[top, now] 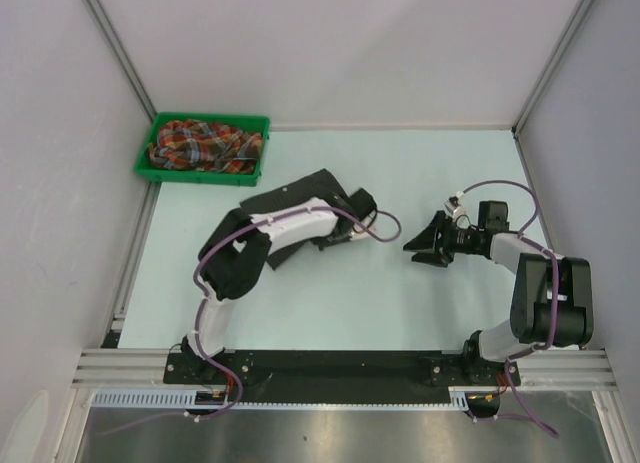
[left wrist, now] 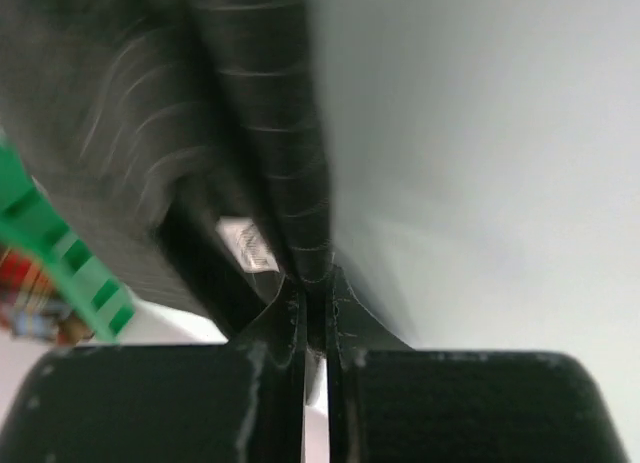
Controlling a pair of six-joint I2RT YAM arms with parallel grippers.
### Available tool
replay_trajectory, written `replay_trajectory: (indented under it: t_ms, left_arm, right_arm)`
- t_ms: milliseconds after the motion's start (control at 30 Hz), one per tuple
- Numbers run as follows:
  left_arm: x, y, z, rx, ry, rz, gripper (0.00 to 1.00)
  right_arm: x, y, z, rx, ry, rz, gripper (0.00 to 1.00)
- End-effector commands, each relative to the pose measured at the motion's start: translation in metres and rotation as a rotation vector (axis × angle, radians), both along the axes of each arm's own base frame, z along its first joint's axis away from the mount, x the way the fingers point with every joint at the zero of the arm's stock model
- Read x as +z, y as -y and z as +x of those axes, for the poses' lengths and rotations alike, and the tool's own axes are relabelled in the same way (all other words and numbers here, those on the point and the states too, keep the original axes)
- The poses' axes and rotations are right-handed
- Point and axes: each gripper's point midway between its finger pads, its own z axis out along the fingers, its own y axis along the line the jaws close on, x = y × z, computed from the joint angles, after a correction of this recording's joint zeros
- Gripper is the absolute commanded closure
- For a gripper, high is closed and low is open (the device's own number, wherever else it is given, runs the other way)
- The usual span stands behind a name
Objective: Fold and stack the long sleeve shirts
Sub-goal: Fold the shirt
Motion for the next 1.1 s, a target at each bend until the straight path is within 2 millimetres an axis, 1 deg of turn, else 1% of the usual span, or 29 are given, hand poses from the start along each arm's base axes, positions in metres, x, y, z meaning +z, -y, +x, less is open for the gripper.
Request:
replay_trajectory:
  t_ms: [0, 67, 133, 167, 200, 233, 267, 300, 367, 400, 433, 467, 500, 533, 567, 600, 633, 667, 700, 733, 767, 800, 833, 867, 933, 967, 1000, 1033, 1067]
  left_arm:
    - [0.013, 0.068, -0.04, 0.018, -0.014, -0.208, 1.0]
    - [0.01, 0.089, -0.057, 0.009, -0.048, -0.25, 1.0]
    - [0.013, 0.108, -0.065, 0.021, -0.071, -0.298, 1.0]
    - [0.015, 0.113, -0.069, 0.036, -0.091, -0.313, 1.0]
    - [0.027, 0.132, -0.071, 0.036, -0.123, -0.387, 0.97]
    - [0.025, 0.14, -0.073, 0.066, -0.149, -0.413, 0.84]
    - [0.03, 0.145, -0.078, 0.072, -0.191, -0.426, 0.78]
    - [0.049, 0.164, -0.077, 0.053, -0.212, -0.498, 0.73]
    - [0.068, 0.173, -0.085, -0.007, -0.267, -0.559, 0.67]
    - [0.09, 0.174, -0.097, -0.044, -0.316, -0.633, 0.63]
    - [0.1, 0.168, -0.094, -0.045, -0.333, -0.672, 0.44]
    - [0.109, 0.162, -0.095, -0.053, -0.343, -0.698, 0.42]
    - [0.122, 0.15, -0.1, -0.064, -0.348, -0.724, 0.41]
    - [0.128, 0.14, -0.097, -0.052, -0.363, -0.754, 0.38]
    - [0.132, 0.131, -0.095, -0.04, -0.364, -0.773, 0.38]
    - [0.136, 0.117, -0.099, -0.022, -0.363, -0.789, 0.37]
    - [0.139, 0.102, -0.089, 0.018, -0.366, -0.827, 0.37]
    - [0.145, 0.096, -0.082, 0.03, -0.347, -0.868, 0.37]
    - [0.147, 0.082, -0.083, 0.056, -0.34, -0.89, 0.37]
    - [0.149, 0.066, -0.068, 0.108, -0.317, -0.923, 0.37]
    - [0.144, 0.058, -0.064, 0.128, -0.316, -0.946, 0.37]
    - [0.151, 0.05, -0.06, 0.159, -0.302, -0.98, 0.37]
    - [0.153, 0.035, -0.049, 0.204, -0.282, -1.004, 0.37]
    - [0.154, 0.03, -0.046, 0.217, -0.282, -1.027, 0.37]
    - [0.153, 0.01, -0.041, 0.279, -0.256, -1.047, 0.37]
    - [0.146, 0.005, -0.041, 0.294, -0.251, -1.049, 0.37]
    - [0.151, 0.001, -0.042, 0.297, -0.235, -1.067, 0.36]
    - [0.151, -0.006, -0.039, 0.308, -0.22, -1.079, 0.36]
    - [0.145, -0.008, -0.042, 0.309, -0.223, -1.084, 0.34]
  right_arm:
    - [-0.006, 0.012, 0.009, -0.085, -0.056, 0.046, 0.27]
    - [-0.009, 0.016, 0.01, -0.107, -0.076, 0.049, 0.27]
    - [-0.011, 0.021, 0.013, -0.137, -0.094, 0.045, 0.25]
    - [-0.011, 0.021, 0.013, -0.142, -0.101, 0.048, 0.24]
    - [-0.01, 0.021, 0.015, -0.152, -0.121, 0.055, 0.22]
    - [-0.012, 0.021, 0.014, -0.157, -0.141, 0.059, 0.2]
    - [-0.011, 0.021, 0.015, -0.161, -0.148, 0.065, 0.18]
    - [-0.012, 0.02, 0.015, -0.173, -0.167, 0.069, 0.13]
    - [-0.01, 0.02, 0.016, -0.186, -0.175, 0.083, 0.08]
    - [-0.01, 0.02, 0.017, -0.196, -0.166, 0.085, 0.08]
    - [-0.009, 0.019, 0.013, -0.219, -0.193, 0.1, 0.07]
    - [-0.01, 0.018, 0.011, -0.242, -0.205, 0.1, 0.06]
    - [-0.006, 0.018, 0.016, -0.26, -0.162, 0.107, 0.05]
    - [-0.012, 0.013, 0.006, -0.287, -0.225, 0.124, 0.04]
    - [-0.011, 0.008, 0.005, -0.305, -0.222, 0.106, 0.02]
    - [-0.011, 0.004, 0.005, -0.314, -0.211, 0.105, 0.01]
    - [-0.014, -0.001, 0.001, -0.323, -0.224, 0.101, 0.01]
    - [-0.022, -0.004, -0.002, -0.36, -0.261, 0.086, 0.01]
    - [-0.023, -0.016, -0.003, -0.332, -0.225, 0.075, 0.01]
    - [-0.027, -0.024, -0.004, -0.322, -0.218, 0.061, 0.02]
    - [-0.03, -0.027, 0.002, -0.344, -0.206, 0.043, 0.04]
    - [-0.032, -0.036, 0.007, -0.324, -0.179, 0.043, 0.05]
    - [-0.034, -0.037, 0.012, -0.327, -0.169, 0.035, 0.05]
    - [-0.038, -0.036, 0.019, -0.342, -0.166, 0.015, 0.07]
    - [-0.049, -0.039, 0.029, -0.341, -0.176, -0.008, 0.09]
    - [-0.054, -0.04, 0.032, -0.348, -0.181, -0.022, 0.13]
    - [-0.054, -0.043, 0.036, -0.344, -0.174, -0.024, 0.14]
    - [-0.059, -0.051, 0.033, -0.325, -0.191, -0.027, 0.16]
    - [-0.059, -0.055, 0.033, -0.318, -0.192, -0.022, 0.18]
